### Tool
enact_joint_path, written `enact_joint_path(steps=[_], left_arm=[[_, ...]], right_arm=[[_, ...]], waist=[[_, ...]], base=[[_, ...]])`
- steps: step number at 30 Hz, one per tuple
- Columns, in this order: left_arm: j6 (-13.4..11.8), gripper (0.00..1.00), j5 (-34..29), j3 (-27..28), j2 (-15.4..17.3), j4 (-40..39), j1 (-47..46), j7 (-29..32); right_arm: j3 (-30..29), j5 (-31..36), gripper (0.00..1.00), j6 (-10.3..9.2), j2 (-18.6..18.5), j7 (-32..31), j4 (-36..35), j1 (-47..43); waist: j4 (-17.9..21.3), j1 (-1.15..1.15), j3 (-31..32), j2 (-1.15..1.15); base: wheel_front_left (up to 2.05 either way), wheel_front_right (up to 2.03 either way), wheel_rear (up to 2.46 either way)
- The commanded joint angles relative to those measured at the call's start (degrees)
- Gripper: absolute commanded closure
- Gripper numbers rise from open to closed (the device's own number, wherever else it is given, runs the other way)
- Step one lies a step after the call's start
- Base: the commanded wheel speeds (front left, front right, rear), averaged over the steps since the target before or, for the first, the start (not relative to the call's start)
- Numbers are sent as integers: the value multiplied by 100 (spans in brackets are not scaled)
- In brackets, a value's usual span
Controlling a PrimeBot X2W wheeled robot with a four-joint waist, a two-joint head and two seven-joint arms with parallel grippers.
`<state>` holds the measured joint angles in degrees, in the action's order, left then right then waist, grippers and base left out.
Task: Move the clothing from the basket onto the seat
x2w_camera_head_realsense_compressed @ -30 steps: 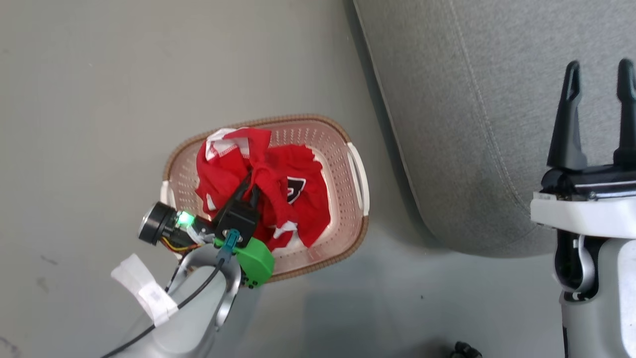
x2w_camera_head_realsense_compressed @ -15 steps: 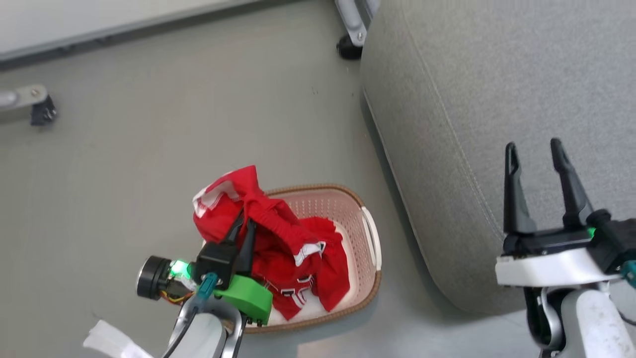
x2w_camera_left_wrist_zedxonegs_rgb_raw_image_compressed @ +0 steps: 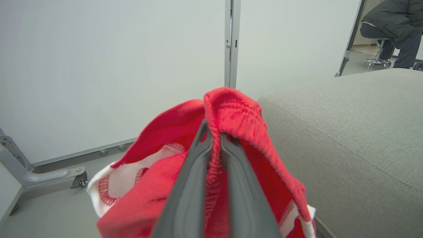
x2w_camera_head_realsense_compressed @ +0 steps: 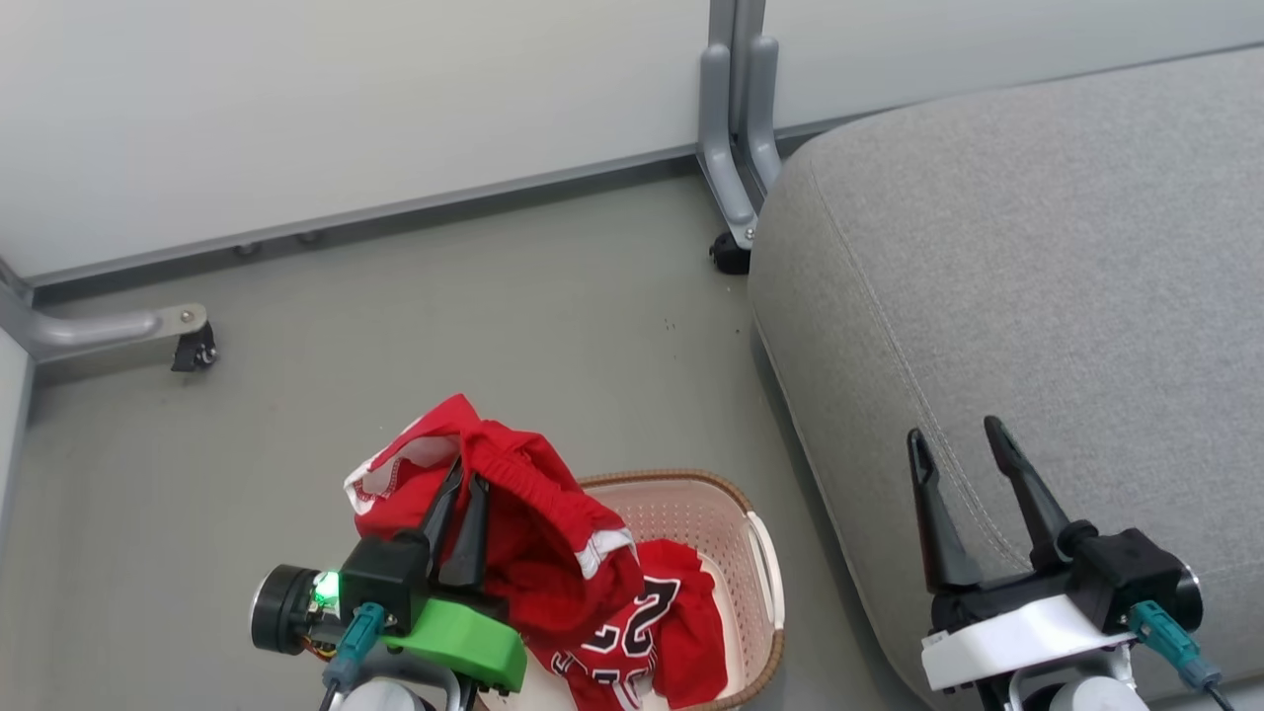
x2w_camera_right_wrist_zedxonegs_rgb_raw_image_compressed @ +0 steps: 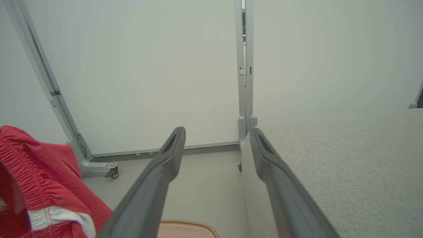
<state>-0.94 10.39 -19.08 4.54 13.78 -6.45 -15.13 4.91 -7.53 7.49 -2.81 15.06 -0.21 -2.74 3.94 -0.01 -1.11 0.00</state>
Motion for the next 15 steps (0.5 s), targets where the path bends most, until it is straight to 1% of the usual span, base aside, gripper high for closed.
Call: enact_joint_path(steps=[1, 4, 8, 12, 15], left_arm=[[53, 100, -85, 37, -9, -37, 95, -3], [142, 100, -243, 74, -48, -82, 122, -3], [308, 100, -384, 12, -81, -95, -13, -3], [456, 100, -535, -117, -108, -80, -266, -2], [553, 100, -601, -294, -118, -47, -475, -3]], right_arm=[[51, -35, 0, 0, -15, 18, 32, -69], [143, -68, 0, 0, -14, 18, 96, -71], [456, -107, 0, 0, -12, 18, 221, 4], [1006, -287, 0, 0, -116, 18, 342, 194], [1601, -465, 0, 0, -263, 18, 387, 412]], waist=[[-103, 1, 173, 0], [-119, 1, 194, 0], [-141, 1, 190, 0], [-142, 1, 151, 0], [-135, 1, 122, 0]], base=[[0, 0, 0], [0, 0, 0], [0, 0, 0], [0, 0, 0], [0, 0, 0]])
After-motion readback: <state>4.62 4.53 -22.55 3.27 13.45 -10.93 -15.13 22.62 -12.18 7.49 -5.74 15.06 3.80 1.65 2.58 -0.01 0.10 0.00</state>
